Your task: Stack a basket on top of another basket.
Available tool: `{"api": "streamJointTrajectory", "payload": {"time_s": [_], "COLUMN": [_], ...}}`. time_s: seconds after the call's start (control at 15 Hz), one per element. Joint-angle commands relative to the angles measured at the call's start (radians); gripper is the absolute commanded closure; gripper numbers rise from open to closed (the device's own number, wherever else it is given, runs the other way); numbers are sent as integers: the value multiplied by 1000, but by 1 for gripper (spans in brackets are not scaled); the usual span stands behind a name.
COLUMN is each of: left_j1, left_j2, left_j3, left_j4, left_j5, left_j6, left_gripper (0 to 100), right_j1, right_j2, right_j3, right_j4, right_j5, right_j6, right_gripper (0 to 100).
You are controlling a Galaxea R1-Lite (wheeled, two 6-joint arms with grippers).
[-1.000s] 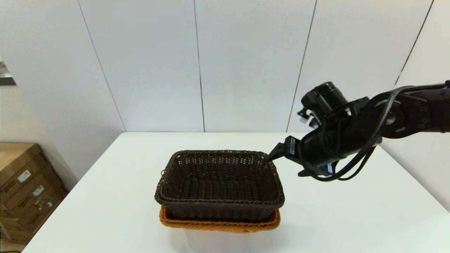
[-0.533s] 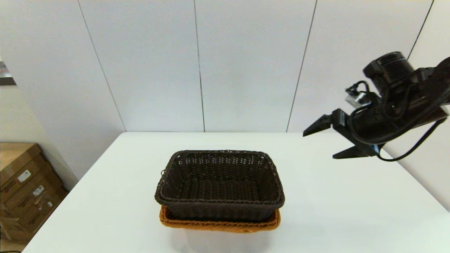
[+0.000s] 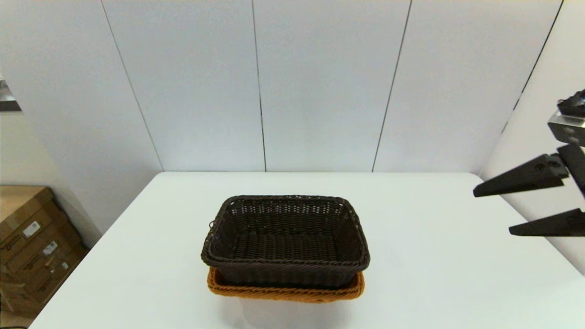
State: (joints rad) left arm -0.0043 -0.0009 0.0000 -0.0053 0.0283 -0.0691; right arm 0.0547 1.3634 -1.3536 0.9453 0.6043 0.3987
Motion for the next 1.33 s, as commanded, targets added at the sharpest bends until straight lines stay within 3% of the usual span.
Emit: {"api": "streamJointTrajectory", "payload": {"time_s": [0.07,0.2,0.47,0.6,0.8,1.13,1.33], "left_j1": [0,0,0,0,0,0,0], "left_j2": [-1,-1,-1,-1,-1,-1,-1], "left_j3": [0,0,0,0,0,0,0], "left_j4": [-1,-1,-1,-1,-1,-1,-1], "left_j5": [2,2,2,2,4,4,4], "left_j6": [-1,-3,-8,-8,-8,-8,-8], "left_gripper": [0,0,0,0,0,0,0], "right_j1": [83,82,48,37,-65,-70,-116], "right_j2": [-349,-460,-646,-716,-811,-949,-1029], "right_j3": [160,202,271,284,311,381,421], "right_j4": [16,7,4,9,4,4,3], "right_j5": [-4,-126,-196,-207,-213,-225,-262], "right_j6": [3,28,48,55,69,54,22], "right_gripper": [0,0,0,0,0,0,0]}}
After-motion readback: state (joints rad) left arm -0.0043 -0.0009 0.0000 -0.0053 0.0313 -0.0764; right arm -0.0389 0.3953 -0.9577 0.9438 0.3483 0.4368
